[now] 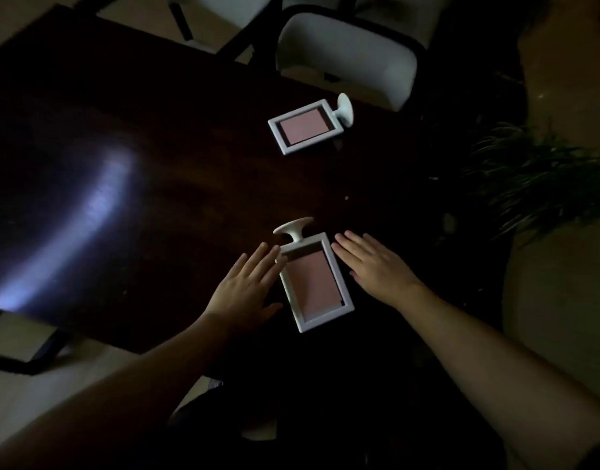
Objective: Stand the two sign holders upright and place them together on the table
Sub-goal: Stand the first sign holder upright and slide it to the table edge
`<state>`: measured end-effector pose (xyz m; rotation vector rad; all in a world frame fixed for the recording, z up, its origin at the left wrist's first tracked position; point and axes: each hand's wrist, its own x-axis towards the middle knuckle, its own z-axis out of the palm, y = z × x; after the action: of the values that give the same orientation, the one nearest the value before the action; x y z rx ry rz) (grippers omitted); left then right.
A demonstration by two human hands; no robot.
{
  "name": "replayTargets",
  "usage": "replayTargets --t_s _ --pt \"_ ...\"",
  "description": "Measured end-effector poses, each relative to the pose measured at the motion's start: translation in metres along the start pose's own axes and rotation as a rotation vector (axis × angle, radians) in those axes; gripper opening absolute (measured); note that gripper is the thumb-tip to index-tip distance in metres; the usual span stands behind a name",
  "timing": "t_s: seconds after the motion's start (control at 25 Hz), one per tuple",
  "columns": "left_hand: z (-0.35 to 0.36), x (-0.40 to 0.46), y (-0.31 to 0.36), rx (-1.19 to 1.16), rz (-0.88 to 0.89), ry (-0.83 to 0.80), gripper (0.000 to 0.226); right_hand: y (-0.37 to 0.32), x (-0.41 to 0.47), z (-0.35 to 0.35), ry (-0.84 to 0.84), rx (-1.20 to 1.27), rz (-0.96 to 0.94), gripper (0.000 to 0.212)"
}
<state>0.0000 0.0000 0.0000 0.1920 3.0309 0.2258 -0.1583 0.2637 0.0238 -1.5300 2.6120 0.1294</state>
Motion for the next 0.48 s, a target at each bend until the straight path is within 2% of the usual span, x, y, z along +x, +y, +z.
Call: replayTargets --t_s 0.24,0.48 --pt "0.023 0.004 0.015 -0.003 -0.075 -0.072 0.085 -0.001 0.001 0.019 -0.086 0.026 -0.031 0.069" --pt "0.019 0.009 0.003 -0.006 -0.049 -0.098 0.075 -0.005 0.002 0.020 -0.065 0.083 -0.018 0.065"
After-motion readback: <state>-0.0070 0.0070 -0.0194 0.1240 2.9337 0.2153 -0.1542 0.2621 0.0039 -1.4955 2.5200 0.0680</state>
